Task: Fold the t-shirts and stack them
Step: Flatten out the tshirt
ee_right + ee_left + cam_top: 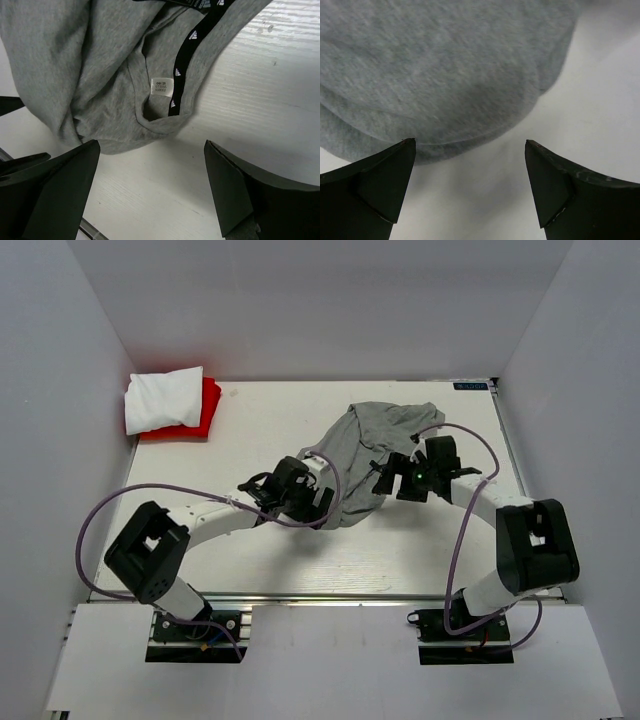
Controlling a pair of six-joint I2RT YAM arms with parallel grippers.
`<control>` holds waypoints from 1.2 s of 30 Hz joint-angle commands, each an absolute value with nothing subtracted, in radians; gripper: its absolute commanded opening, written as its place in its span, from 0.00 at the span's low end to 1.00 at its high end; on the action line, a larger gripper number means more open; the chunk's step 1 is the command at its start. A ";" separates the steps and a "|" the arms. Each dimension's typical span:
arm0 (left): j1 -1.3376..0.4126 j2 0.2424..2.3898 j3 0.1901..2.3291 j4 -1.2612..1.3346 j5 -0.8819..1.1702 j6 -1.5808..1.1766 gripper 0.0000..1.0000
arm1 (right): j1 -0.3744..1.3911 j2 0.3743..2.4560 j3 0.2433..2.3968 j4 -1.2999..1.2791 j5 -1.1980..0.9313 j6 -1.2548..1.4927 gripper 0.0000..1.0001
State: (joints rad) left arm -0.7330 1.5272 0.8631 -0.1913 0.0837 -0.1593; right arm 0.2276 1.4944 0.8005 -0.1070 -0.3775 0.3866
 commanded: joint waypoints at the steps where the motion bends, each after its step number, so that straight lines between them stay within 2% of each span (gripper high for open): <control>1: -0.739 1.552 0.905 -0.186 0.000 -0.175 1.00 | 0.244 1.548 0.791 -0.040 -0.410 0.422 0.90; 8: -0.739 1.614 0.885 -0.163 0.018 -0.175 0.87 | 0.271 1.624 0.796 -0.011 -0.403 0.446 0.90; 13: -0.739 1.652 0.885 -0.152 0.018 -0.175 0.64 | 0.298 1.683 0.808 0.040 -0.417 0.460 0.89; 14: -0.739 1.652 0.894 -0.141 0.018 -0.175 0.50 | 0.302 1.698 0.810 0.044 -0.419 0.468 0.85; 16: -0.739 1.663 0.894 -0.141 0.028 -0.175 0.34 | 0.316 1.723 0.827 0.041 -0.429 0.471 0.72; 17: -0.739 1.663 0.905 -0.141 0.028 -0.175 0.05 | 0.318 1.736 0.828 0.047 -0.433 0.489 0.48; 18: -0.739 1.663 0.905 -0.141 0.038 -0.175 0.00 | 0.319 1.738 0.819 0.060 -0.436 0.495 0.34; 19: -0.739 1.654 0.905 -0.141 0.038 -0.175 0.00 | 0.330 1.738 0.812 0.072 -0.442 0.505 0.23; 20: -0.739 1.628 0.905 -0.141 0.038 -0.175 0.00 | 0.330 1.721 0.807 0.089 -0.434 0.515 0.00; 23: -0.739 1.563 0.887 -0.121 0.038 -0.196 0.00 | 0.339 1.665 0.781 0.081 -0.376 0.520 0.00; 28: -0.718 1.334 0.848 -0.101 -0.037 -0.253 0.00 | 0.336 1.539 0.739 0.098 -0.278 0.511 0.00; 33: -0.718 1.166 0.886 -0.170 -0.211 -0.262 0.00 | 0.330 1.346 0.736 0.019 -0.083 0.485 0.00; 36: -0.718 1.123 0.949 -0.227 -0.375 -0.262 0.00 | 0.325 1.238 0.756 -0.076 0.113 0.476 0.00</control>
